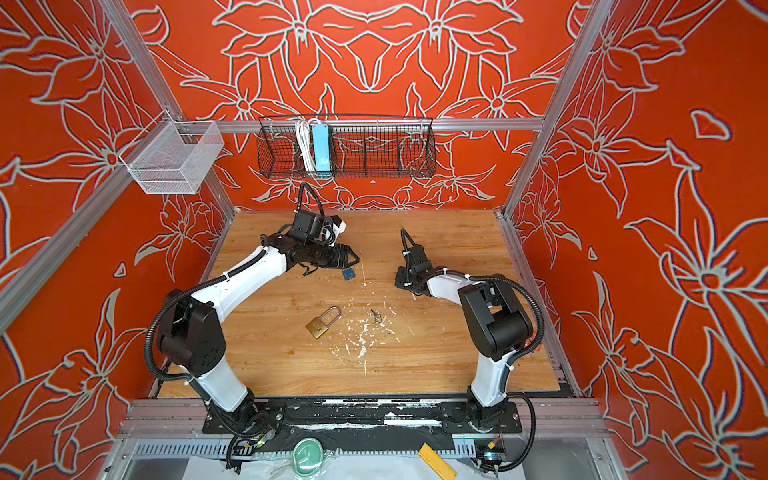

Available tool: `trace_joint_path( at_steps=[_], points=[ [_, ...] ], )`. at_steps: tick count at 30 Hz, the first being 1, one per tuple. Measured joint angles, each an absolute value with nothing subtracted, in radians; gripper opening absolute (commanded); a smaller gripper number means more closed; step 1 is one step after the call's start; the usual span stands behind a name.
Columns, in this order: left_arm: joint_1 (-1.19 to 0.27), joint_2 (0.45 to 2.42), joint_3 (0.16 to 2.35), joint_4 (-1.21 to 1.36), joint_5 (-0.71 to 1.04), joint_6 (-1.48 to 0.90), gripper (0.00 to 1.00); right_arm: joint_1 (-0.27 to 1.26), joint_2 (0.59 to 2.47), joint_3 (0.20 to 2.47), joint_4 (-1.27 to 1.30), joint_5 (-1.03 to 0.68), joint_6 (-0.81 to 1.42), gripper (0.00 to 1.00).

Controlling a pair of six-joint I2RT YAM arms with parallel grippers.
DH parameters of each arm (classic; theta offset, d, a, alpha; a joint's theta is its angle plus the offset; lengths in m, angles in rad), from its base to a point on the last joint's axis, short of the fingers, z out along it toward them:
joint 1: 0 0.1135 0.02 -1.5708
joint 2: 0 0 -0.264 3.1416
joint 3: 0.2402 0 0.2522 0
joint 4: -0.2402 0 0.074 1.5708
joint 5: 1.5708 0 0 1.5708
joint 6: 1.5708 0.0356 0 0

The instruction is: Unlock with the key

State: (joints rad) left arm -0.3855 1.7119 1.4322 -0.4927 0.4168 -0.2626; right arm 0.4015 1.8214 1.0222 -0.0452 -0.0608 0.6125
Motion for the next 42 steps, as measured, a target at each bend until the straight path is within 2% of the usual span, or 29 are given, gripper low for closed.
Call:
trace_joint_path(
  at_steps=[8,25,33,42],
  points=[
    [-0.385,1.712,1.432,-0.492,0.423,-0.263,0.61,0.403,1.876,1.069,-0.045,-0.07,0.618,0.35],
    [-0.385,1.712,1.43,-0.48,0.457,-0.275,0.61,0.405,1.879,1.08,-0.07,-0.091,0.627,0.0],
    [-0.385,1.712,1.36,-0.379,0.523,-0.309,0.62,0.405,1.862,1.059,-0.039,-0.102,0.617,0.0],
    [-0.385,1.713,1.2,-0.148,0.611,-0.466,0.62,0.415,1.703,0.922,0.055,-0.151,0.618,0.0]
  ],
)
